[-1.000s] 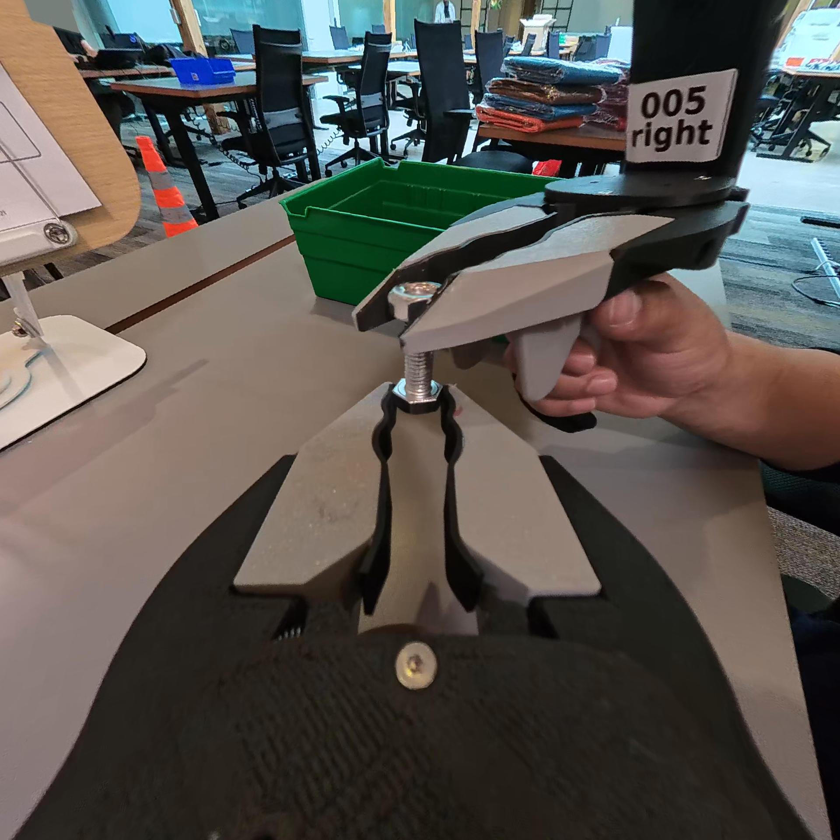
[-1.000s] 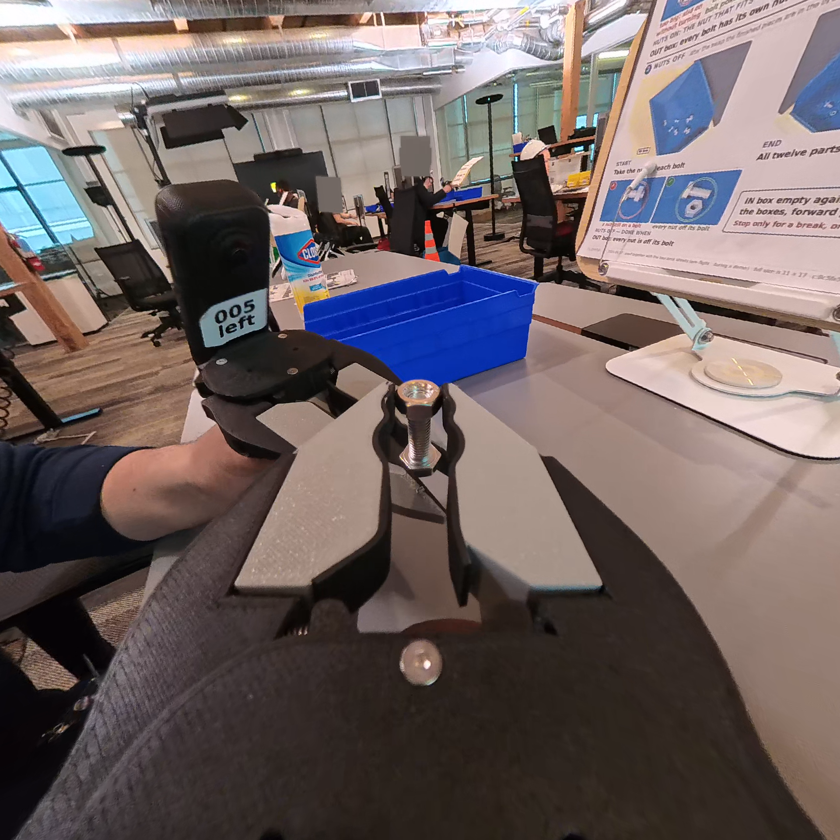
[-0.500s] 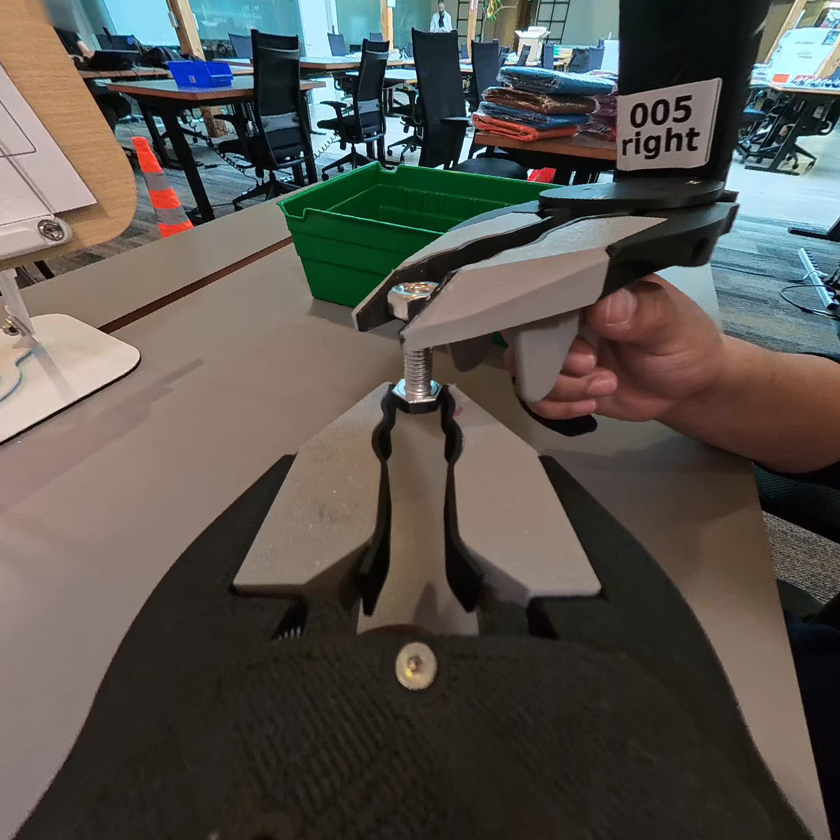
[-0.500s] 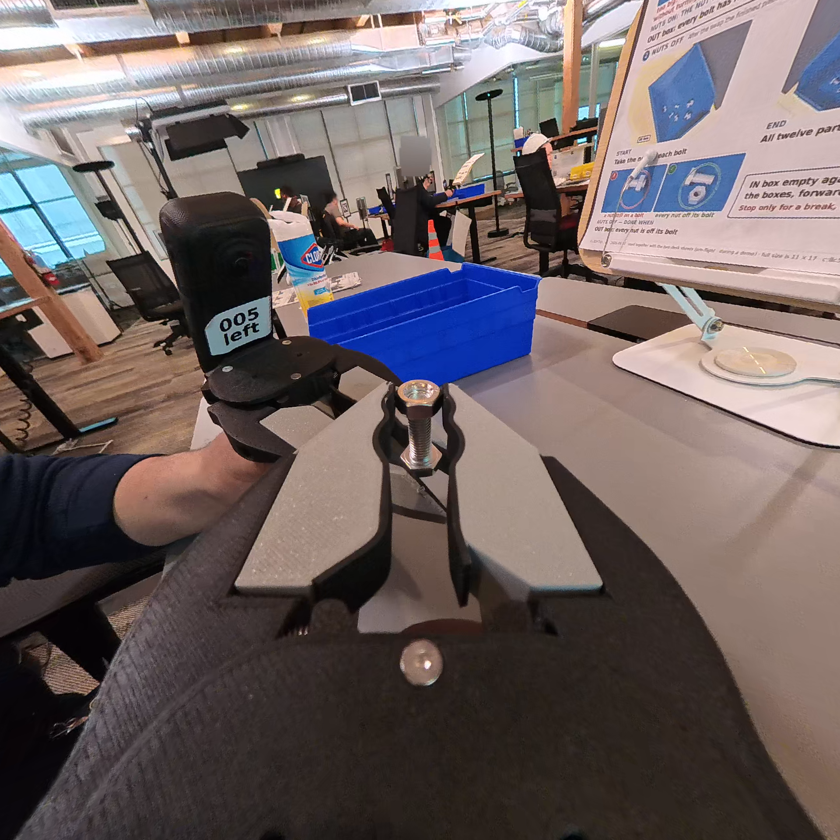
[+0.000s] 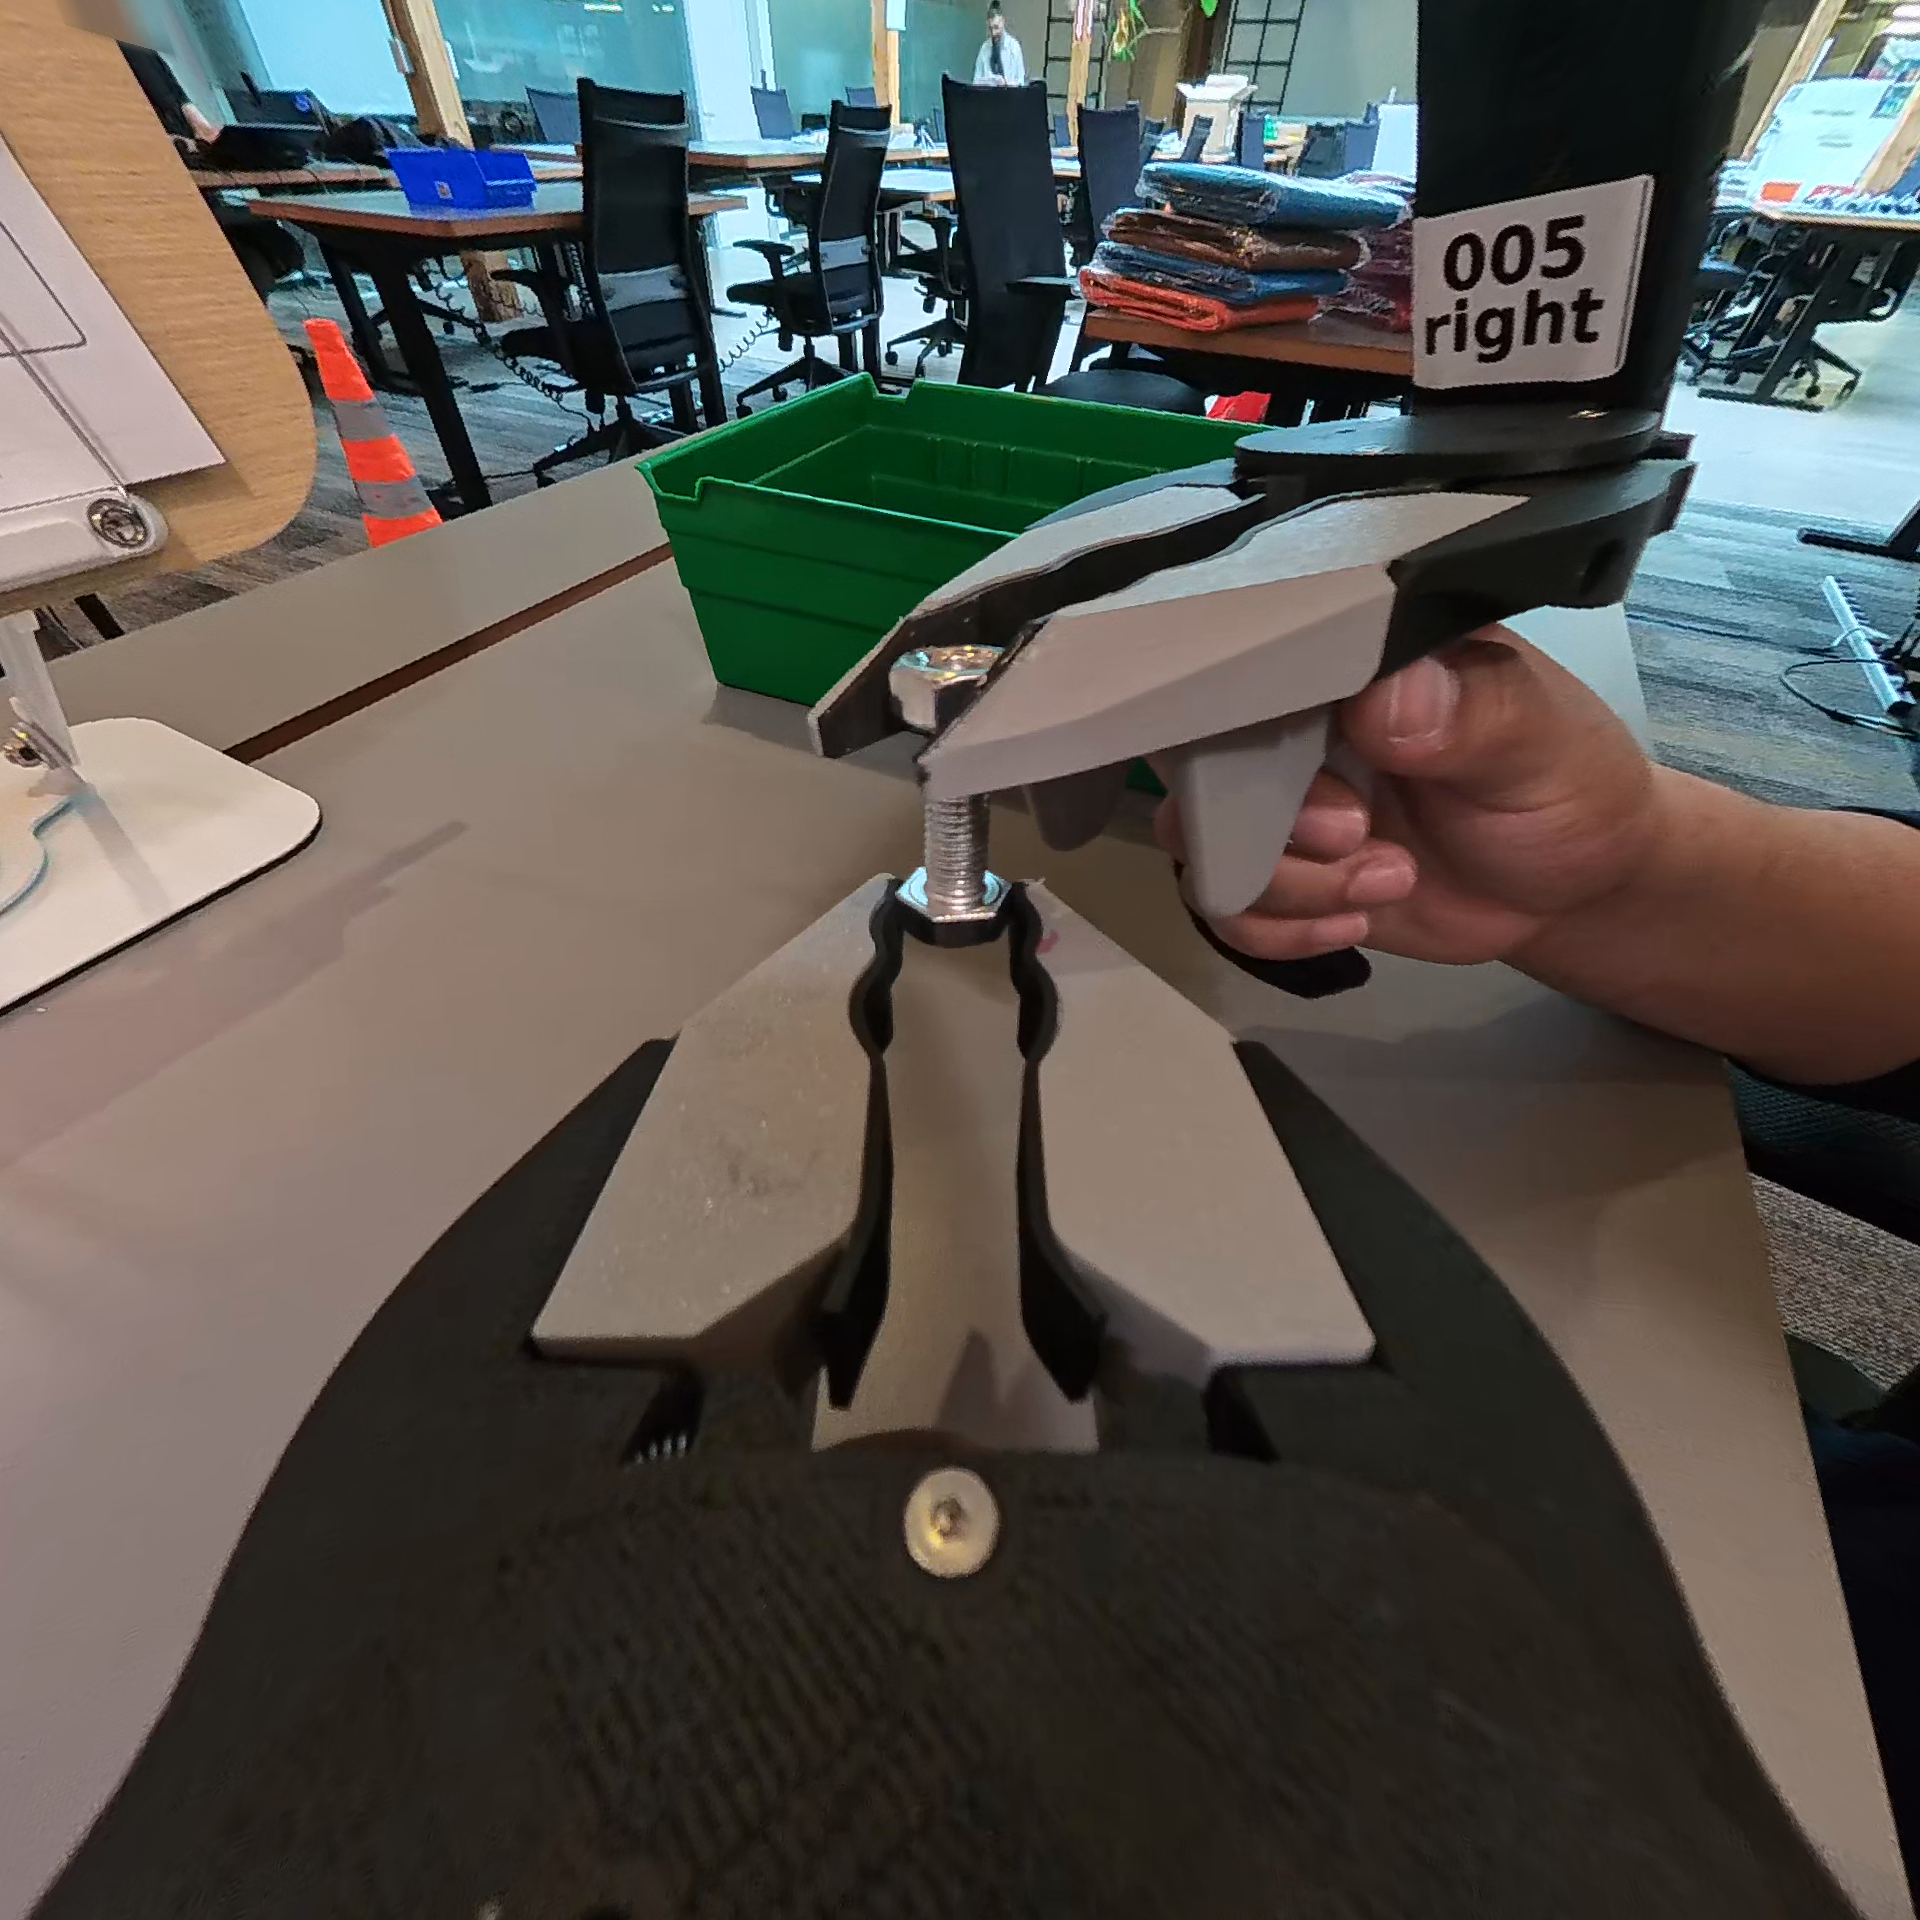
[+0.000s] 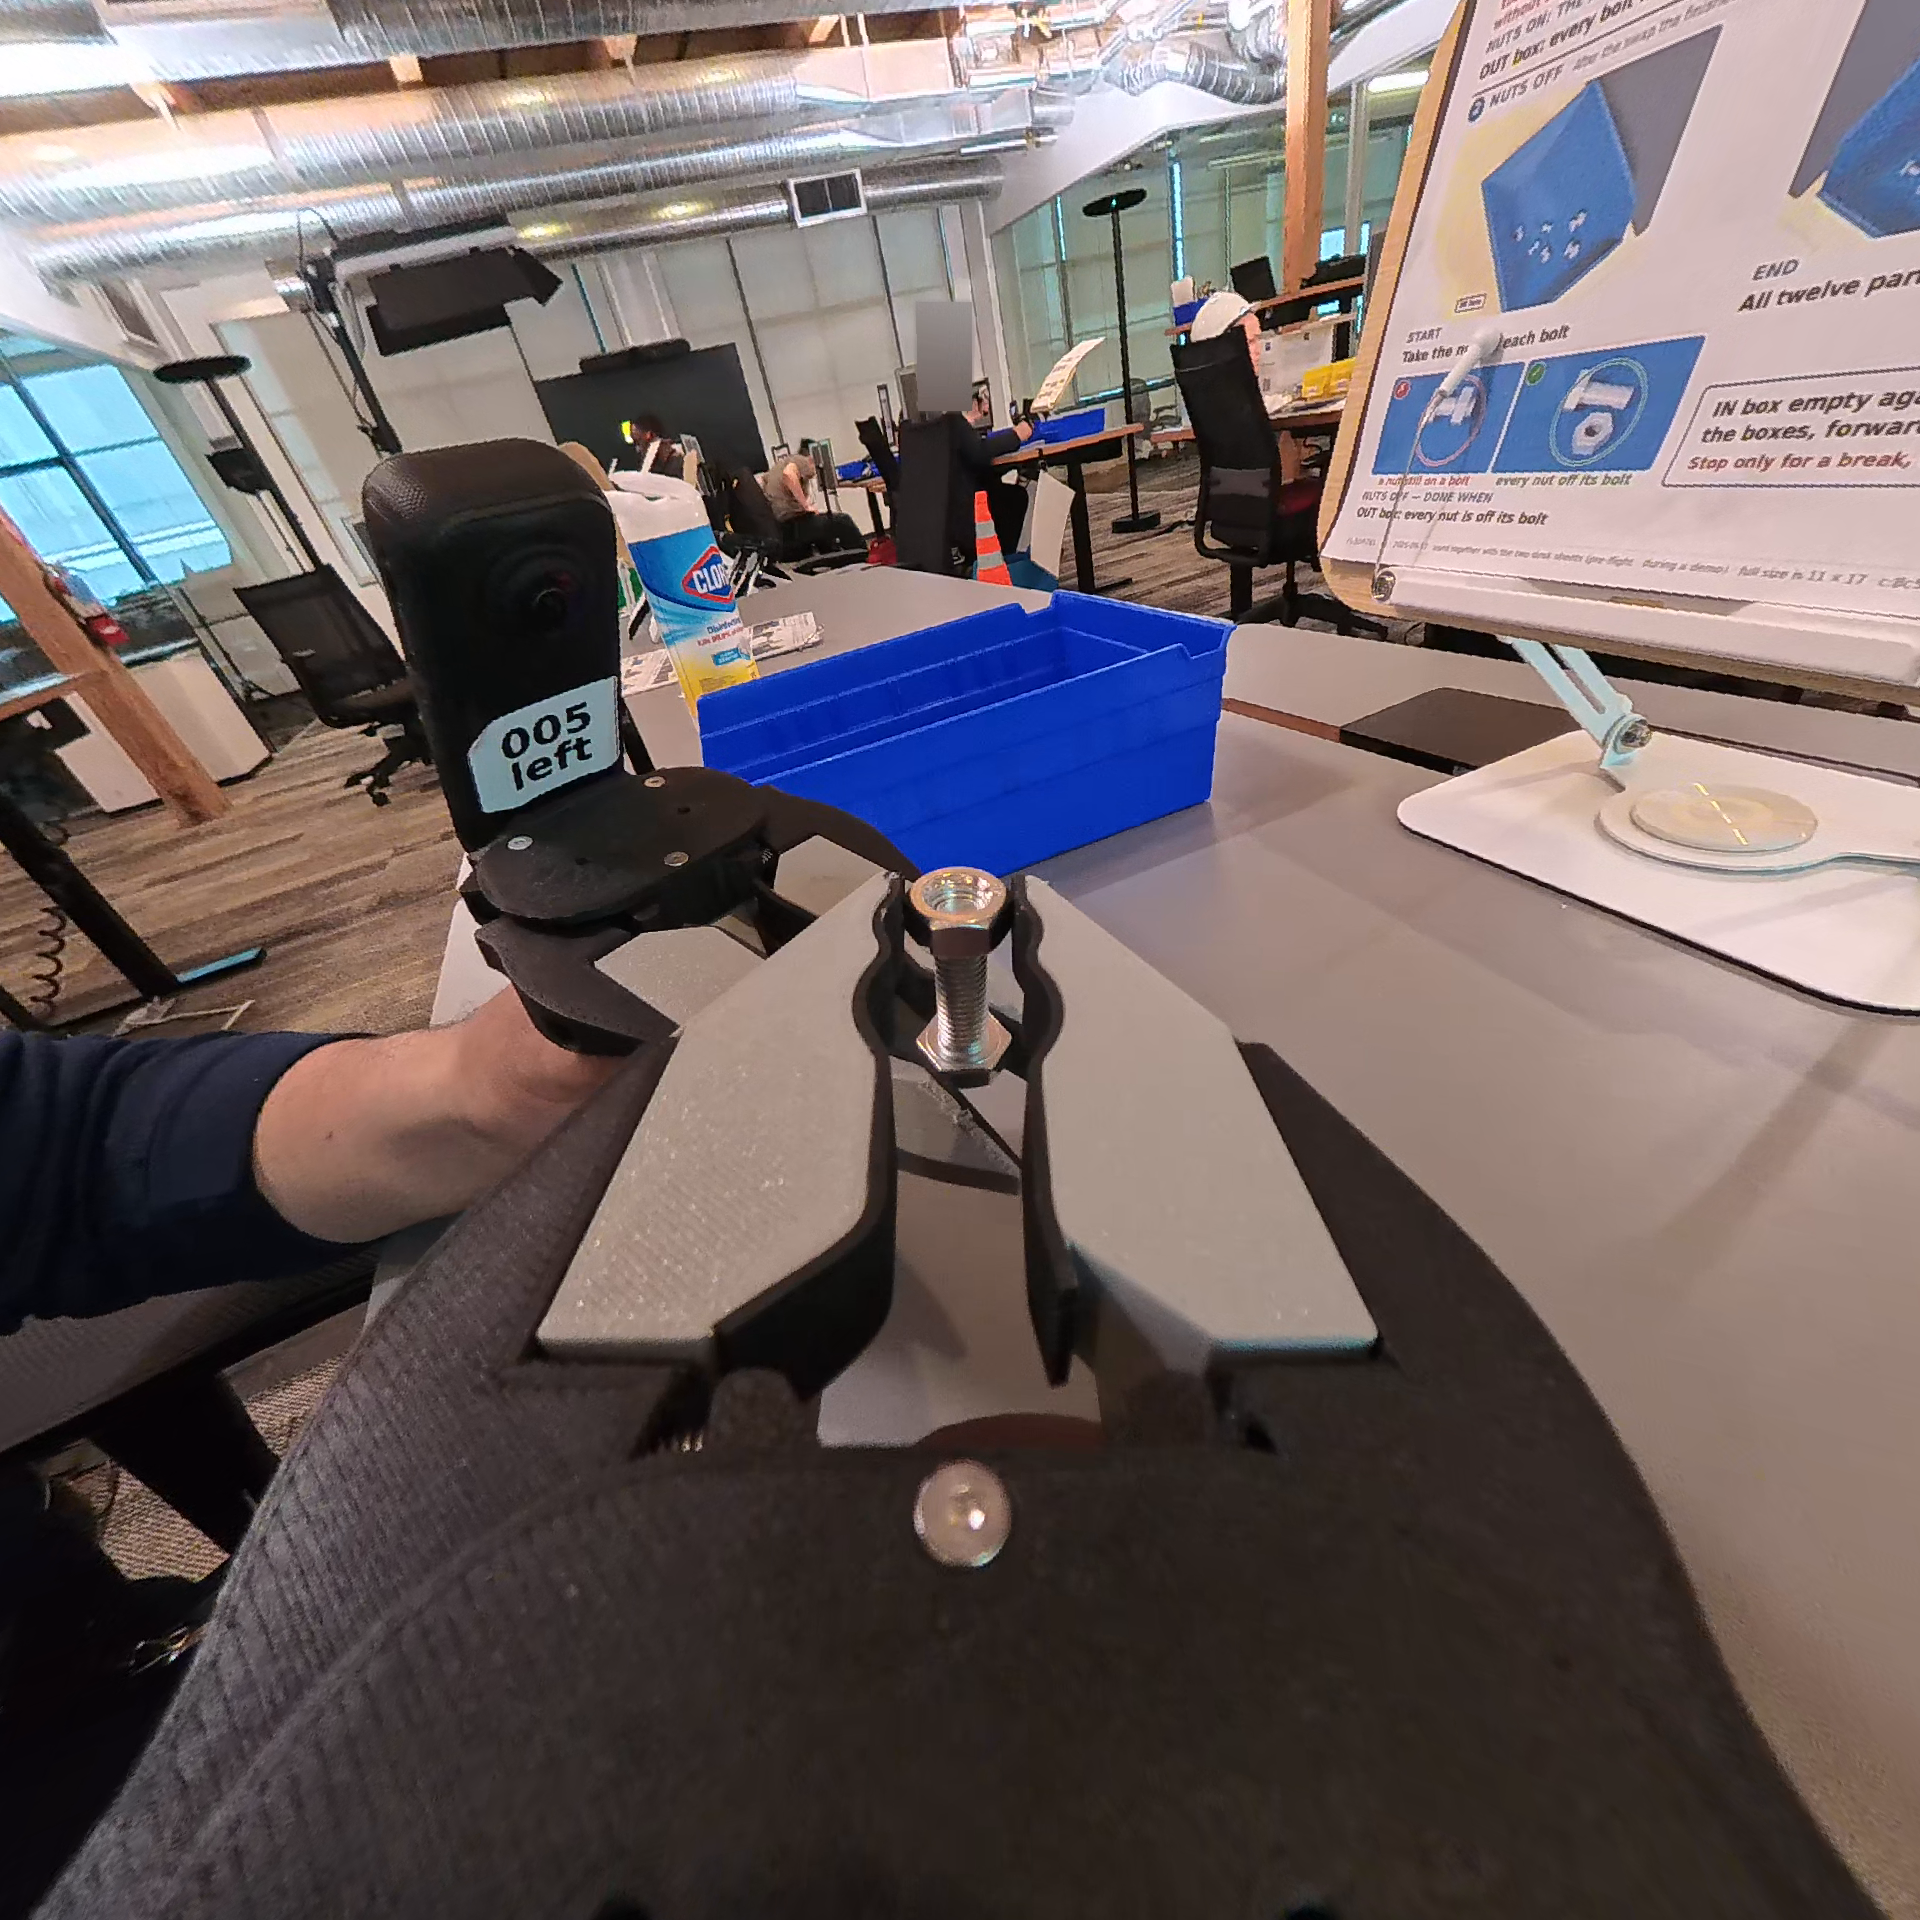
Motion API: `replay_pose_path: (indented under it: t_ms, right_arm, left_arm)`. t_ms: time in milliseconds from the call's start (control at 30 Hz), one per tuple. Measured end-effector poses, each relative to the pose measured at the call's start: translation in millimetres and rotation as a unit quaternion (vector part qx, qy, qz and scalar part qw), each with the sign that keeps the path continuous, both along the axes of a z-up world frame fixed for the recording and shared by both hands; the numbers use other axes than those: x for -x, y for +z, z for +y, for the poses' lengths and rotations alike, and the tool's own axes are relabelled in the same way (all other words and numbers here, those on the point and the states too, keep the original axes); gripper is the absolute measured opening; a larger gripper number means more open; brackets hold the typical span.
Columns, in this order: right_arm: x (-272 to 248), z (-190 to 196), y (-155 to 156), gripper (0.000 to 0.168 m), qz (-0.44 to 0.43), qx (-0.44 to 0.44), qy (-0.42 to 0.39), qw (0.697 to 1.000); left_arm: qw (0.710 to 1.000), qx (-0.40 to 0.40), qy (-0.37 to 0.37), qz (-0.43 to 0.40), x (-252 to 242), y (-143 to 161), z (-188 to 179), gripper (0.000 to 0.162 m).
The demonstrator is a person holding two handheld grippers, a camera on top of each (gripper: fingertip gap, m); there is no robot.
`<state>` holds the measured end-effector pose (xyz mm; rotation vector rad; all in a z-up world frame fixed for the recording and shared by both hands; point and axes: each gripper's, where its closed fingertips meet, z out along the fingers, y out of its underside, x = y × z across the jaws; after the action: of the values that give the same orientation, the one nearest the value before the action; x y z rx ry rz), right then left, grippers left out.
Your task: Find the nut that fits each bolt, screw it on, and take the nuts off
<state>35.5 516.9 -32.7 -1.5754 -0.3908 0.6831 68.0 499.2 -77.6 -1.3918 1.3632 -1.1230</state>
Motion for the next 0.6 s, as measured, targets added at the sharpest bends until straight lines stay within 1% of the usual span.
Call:
replay_pose_path:
  t_ms: [500, 600]
  right_arm:
    - [-0.2, 0.4, -0.9, 0.017, -0.003, 0.003, -0.002, 1.0]
    - [-0.6, 0.4, -0.8, 0.017, -0.002, 0.003, -0.003, 1.0]
  left_arm:
    - [1.0, 0.009, -0.001, -0.004, 0.7, 0.9, 0.9, 0.02]
    - [1.0, 0.013, 0.003, -0.003, 0.9, 0.3, 2.7, 0.027]
